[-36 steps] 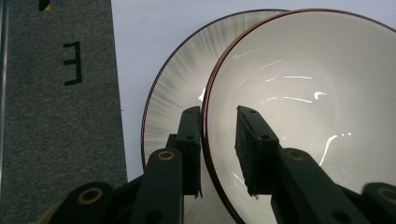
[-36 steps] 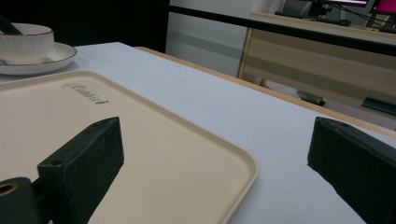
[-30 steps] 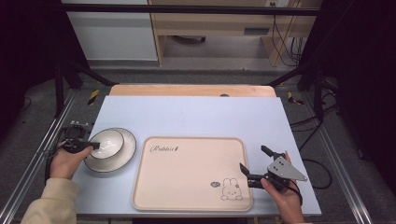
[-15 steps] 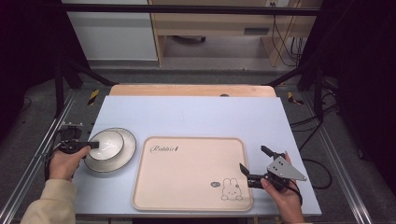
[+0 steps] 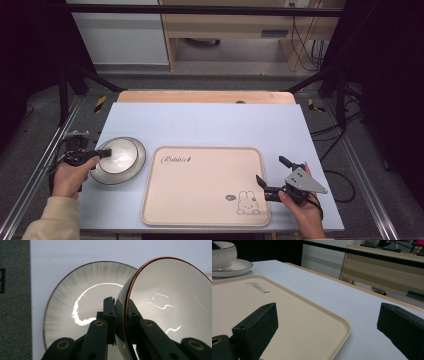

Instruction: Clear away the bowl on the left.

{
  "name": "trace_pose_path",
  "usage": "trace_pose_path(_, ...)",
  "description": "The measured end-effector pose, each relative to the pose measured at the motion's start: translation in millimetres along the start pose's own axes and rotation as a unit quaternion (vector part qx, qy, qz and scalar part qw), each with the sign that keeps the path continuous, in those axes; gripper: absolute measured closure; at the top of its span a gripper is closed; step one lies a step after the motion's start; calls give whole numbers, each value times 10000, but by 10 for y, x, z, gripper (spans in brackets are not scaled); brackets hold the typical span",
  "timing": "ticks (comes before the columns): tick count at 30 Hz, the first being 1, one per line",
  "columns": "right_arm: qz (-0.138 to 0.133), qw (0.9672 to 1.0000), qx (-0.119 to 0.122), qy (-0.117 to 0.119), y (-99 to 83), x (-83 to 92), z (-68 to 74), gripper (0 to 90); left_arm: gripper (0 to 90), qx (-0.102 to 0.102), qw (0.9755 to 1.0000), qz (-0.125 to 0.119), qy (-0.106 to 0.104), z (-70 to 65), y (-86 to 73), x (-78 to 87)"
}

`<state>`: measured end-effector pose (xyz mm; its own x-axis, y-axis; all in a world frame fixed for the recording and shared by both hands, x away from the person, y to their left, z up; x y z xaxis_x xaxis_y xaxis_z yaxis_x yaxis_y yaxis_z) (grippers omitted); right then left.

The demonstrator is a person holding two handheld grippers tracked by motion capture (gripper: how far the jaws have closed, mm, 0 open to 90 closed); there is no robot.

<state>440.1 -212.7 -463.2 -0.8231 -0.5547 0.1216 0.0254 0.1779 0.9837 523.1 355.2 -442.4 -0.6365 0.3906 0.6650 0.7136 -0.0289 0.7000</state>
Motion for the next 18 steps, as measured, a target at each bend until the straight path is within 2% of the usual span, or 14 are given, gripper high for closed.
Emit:
trace_pose_path(4, 1, 10000, 16, 7, -1, -2, 1, 36, 825, 0, 9999, -22, -145, -79, 10, -26)
trace_pose_path(10, -27, 10000, 9, -1, 7, 11, -2, 36, 825, -118, 9993, -43, -352, -263, 41, -46)
trace_pose_path(12, -33, 10000, 3, -7, 6, 12, -11, 35, 825, -127, 9992, -52, -363, -282, 46, -48)
trace_pose_path(13, -37, 10000, 5, -4, 7, 11, -14, 36, 825, -204, 9990, -18, -392, -338, 56, -54)
trace_pose_path(18, -38, 10000, 1, 3, 8, 10, -16, 35, 824, -329, 9983, 7, -480, -457, 60, -82)
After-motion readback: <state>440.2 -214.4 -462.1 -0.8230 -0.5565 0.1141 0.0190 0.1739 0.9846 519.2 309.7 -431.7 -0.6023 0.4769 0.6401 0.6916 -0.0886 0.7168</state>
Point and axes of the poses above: each handheld gripper's, and its own axes: x roughly backward along the jaws, y roughly out of its top, z roughly to its left, the point moved 4 cm from there along -x, roughly forward along the jaws, and after that the axes turned 4 degrees about -z, right-handed, at the moved point
